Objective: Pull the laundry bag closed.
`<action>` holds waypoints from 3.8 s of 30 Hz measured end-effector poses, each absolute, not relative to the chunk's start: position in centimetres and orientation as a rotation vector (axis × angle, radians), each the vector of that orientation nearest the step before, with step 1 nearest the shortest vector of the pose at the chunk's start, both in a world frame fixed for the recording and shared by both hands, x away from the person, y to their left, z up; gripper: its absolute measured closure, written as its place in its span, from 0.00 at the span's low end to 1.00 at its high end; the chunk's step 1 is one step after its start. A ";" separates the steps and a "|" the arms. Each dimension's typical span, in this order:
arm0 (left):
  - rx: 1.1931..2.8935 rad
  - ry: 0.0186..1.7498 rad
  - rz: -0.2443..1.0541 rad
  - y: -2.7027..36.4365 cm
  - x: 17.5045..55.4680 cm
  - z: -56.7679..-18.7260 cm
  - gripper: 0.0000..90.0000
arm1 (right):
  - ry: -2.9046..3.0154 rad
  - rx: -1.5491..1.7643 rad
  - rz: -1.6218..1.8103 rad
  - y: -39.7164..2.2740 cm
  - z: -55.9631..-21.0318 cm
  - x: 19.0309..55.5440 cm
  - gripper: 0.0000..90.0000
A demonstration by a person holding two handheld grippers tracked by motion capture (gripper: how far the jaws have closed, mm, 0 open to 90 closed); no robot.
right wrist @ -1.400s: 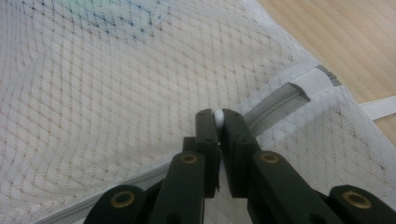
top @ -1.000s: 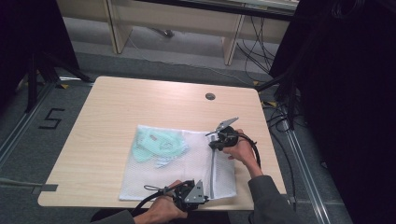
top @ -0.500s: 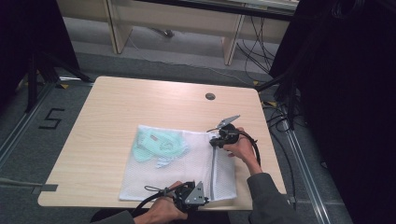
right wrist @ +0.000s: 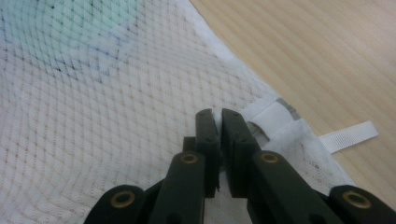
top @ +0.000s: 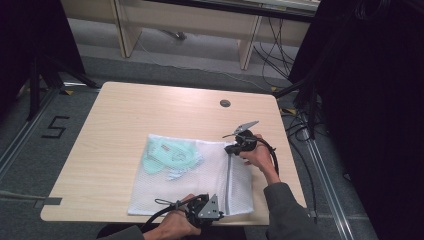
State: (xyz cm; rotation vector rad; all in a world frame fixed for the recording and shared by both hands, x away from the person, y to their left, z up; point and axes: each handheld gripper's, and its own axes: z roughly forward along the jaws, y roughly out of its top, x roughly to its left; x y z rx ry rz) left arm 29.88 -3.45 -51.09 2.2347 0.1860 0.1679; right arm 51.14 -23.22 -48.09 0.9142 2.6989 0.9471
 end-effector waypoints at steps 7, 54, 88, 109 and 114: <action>2.228 0.197 0.166 -3.3 30.1 -51.0 0.99 | 2.690 0.919 0.950 -23.1 -48.0 51.7 0.96; 2.225 0.210 0.140 -3.4 30.1 -51.0 0.99 | 2.632 0.962 0.924 -23.1 -47.7 53.5 0.96; 2.146 0.378 0.127 -1.4 31.8 -49.5 0.58 | 2.459 1.095 0.923 -23.4 -46.0 52.6 0.56; 2.105 0.554 0.220 4.0 33.9 -47.4 0.41 | 2.441 0.962 0.980 -23.1 -44.5 48.6 0.47; 2.106 0.578 0.233 5.1 33.8 -47.3 0.38 | 2.460 0.942 0.984 -23.3 -44.5 47.1 0.46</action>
